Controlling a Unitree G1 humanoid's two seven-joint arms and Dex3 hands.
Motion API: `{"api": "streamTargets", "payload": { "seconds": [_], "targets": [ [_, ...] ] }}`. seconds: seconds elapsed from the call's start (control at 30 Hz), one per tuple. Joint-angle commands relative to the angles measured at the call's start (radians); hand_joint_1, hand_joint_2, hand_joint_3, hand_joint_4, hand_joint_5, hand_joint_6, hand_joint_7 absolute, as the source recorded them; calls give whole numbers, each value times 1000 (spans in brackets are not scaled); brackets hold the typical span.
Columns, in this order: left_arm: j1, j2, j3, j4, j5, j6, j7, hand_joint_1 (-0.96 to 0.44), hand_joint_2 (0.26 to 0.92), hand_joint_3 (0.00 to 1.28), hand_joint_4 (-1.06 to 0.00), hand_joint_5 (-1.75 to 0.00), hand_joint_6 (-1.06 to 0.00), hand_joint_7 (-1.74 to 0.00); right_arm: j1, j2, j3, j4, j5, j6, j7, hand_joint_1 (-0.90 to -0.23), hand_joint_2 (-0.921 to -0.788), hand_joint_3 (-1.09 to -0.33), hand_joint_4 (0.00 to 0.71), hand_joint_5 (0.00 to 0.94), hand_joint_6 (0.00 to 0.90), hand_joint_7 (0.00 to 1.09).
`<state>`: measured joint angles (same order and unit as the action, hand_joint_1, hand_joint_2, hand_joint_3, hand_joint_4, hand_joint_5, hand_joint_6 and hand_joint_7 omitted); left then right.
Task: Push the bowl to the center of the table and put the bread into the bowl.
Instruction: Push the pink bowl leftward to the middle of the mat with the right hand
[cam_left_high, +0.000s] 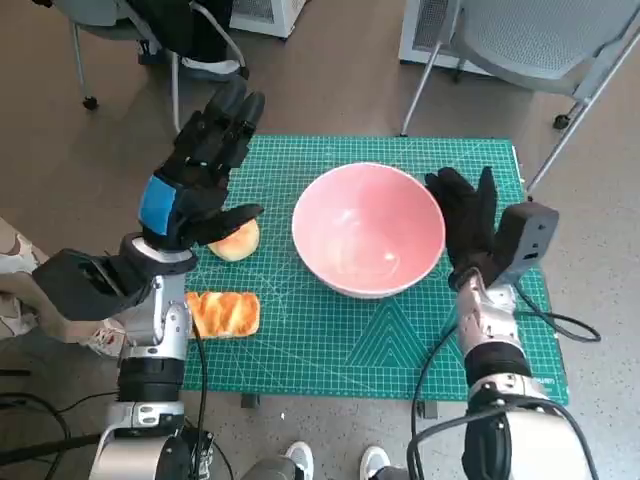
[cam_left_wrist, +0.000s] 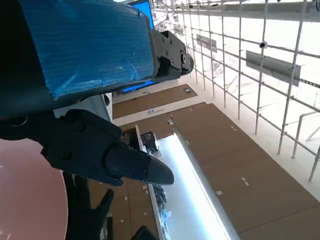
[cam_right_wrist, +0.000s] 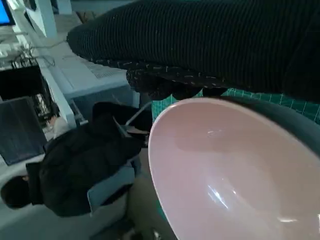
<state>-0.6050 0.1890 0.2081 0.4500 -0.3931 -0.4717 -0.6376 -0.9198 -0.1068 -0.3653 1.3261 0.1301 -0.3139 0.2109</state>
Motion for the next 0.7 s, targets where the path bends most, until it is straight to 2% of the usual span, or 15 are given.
{"api": "streamTargets", "payload": {
  "seconds": [0.03,0.43,0.7],
  "targets": [
    [13,0,1,-23,-6,7,7,-463,921,77,-99,-1,-202,-89,8,10,6,15,-11,18,-5,-682,-921,-806,191,3,236,78],
    [13,-4,-4,-25,-3,7,13,-462,921,77,-103,-3,-195,-115,7,9,4,14,-17,17,-2,-706,-921,-794,182,0,236,76],
    [25,-6,-6,-38,-2,5,15,-461,921,76,-103,-2,-184,-138,10,-15,0,6,-13,-3,4,-702,-921,-794,186,2,237,75]
  ]
}}
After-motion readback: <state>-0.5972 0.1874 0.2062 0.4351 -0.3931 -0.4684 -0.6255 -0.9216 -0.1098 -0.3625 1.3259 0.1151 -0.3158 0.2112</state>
